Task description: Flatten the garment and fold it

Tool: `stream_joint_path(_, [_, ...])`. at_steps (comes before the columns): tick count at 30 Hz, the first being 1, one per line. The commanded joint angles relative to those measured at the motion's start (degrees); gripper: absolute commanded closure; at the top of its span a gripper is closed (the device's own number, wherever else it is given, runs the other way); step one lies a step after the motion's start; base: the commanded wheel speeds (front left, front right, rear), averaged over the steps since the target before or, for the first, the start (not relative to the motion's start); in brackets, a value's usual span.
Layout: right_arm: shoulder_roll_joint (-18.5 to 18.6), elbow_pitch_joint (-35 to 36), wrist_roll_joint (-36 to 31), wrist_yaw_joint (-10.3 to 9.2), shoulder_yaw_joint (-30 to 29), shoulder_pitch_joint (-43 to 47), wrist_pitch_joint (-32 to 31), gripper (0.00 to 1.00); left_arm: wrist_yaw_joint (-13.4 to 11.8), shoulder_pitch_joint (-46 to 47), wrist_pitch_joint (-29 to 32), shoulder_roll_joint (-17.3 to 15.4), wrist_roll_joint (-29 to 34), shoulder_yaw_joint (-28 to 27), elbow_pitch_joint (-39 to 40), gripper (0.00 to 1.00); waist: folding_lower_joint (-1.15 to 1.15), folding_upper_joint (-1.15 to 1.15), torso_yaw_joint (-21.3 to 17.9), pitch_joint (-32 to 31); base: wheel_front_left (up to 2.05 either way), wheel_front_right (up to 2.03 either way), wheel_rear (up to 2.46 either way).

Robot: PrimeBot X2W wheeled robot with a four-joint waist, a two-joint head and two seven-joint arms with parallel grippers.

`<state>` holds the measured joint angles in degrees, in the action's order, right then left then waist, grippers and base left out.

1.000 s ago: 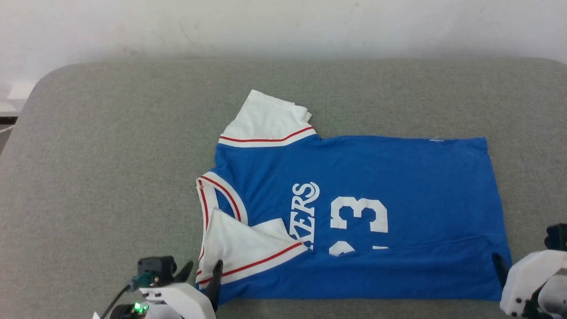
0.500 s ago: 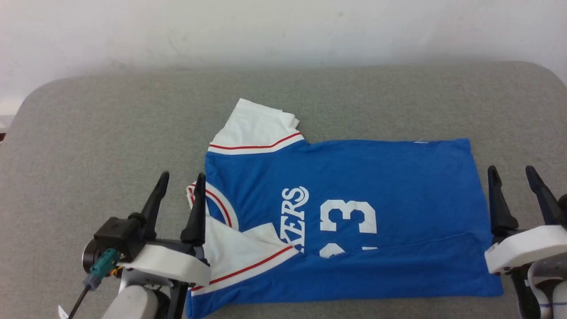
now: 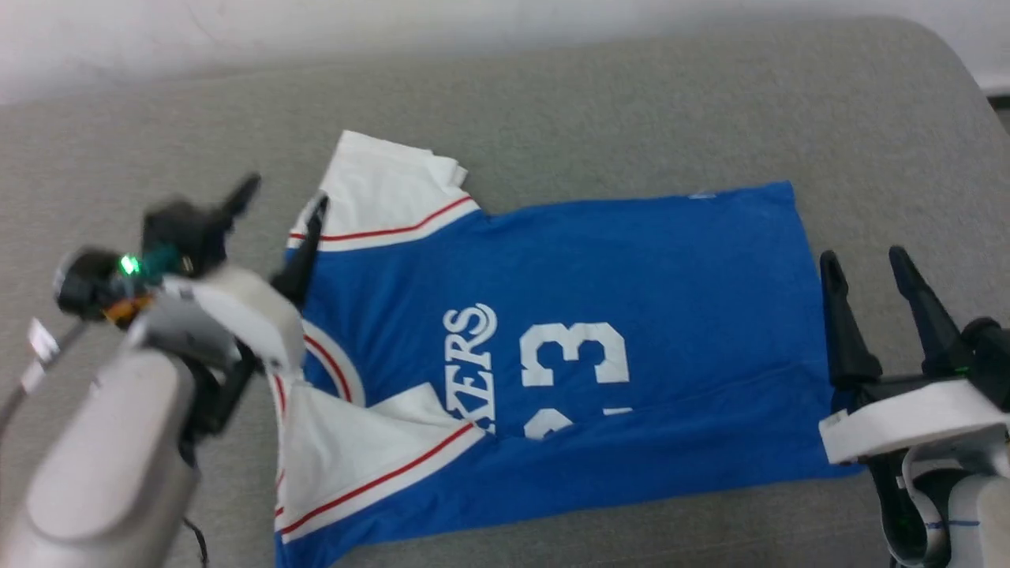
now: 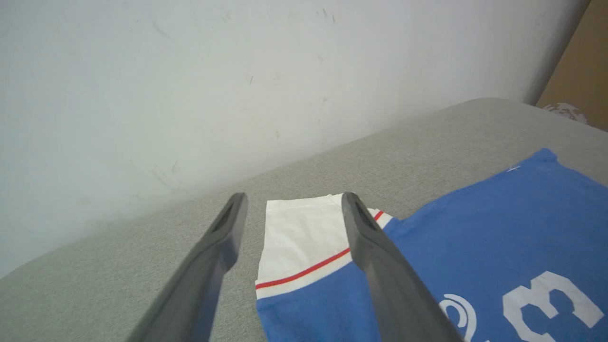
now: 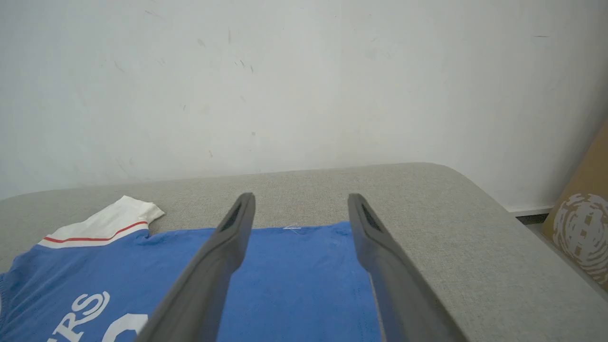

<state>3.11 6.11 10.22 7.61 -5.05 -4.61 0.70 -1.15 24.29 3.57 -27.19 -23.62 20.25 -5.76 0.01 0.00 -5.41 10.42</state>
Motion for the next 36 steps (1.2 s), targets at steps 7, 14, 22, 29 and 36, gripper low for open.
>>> stream_joint_path(7, [-0.22,-0.33,4.38,-0.12,2.58,-3.28,2.37,0.00,5.90,17.51,16.96,-6.63,-1.58,0.32,-6.91,0.00,-0.01,0.00,-11.24,12.72,0.00,0.00,0.00])
stream_joint_path(14, [-0.23,-3.16,7.08,-0.12,4.93,-5.34,5.35,0.00,7.62,31.30,31.81,-9.36,-5.55,0.53,-17.82,0.00,-0.01,0.00,-15.89,17.63,0.00,0.00,0.00])
stream_joint_path(22, [-0.23,-4.43,8.30,-0.12,6.04,-6.76,7.34,0.00,5.16,38.56,45.32,-10.02,-9.11,-0.94,-25.19,0.00,-0.01,0.00,-18.89,20.00,0.00,0.00,0.00])
stream_joint_path(29, [-0.23,-4.54,9.36,-0.12,6.74,-6.82,8.04,0.00,4.66,39.57,50.07,-13.45,-6.06,1.80,-27.66,0.00,-0.01,0.00,-19.68,21.53,0.00,0.00,0.00])
stream_joint_path(36, [-0.23,-4.55,9.57,-0.12,6.89,-6.87,8.13,0.00,6.18,37.11,53.33,-12.40,-10.32,1.55,-28.87,0.10,-0.01,0.00,-19.34,22.17,0.00,0.00,0.00])
